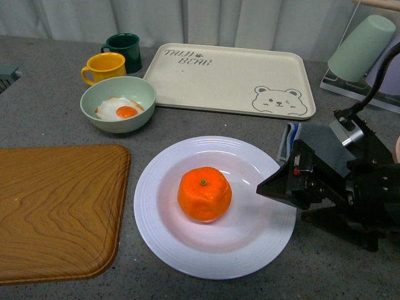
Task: Place orange and plate with both arms
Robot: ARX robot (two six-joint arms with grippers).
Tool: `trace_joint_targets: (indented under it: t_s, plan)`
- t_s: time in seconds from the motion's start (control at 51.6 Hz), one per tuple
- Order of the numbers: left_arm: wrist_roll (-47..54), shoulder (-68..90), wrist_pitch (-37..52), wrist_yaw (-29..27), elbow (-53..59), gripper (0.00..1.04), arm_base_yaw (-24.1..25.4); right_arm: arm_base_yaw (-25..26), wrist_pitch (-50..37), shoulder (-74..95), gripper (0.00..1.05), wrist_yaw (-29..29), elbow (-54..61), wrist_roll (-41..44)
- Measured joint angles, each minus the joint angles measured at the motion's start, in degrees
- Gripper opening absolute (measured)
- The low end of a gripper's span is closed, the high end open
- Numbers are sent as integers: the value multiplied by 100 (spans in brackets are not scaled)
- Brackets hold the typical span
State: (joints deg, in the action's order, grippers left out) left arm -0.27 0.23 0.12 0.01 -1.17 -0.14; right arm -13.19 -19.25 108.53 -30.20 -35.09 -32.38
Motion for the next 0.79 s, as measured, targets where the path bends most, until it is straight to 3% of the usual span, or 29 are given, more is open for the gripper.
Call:
trace_joint_targets:
  t_s: [0.62,0.794]
  plan:
    - [0,0,0,0,0,98,0,-186,-153,1025,95,-140,-699,-1034]
    - [-2,0,0,0,0,98,0,-214,-33,1143,74,26,-826,-1117]
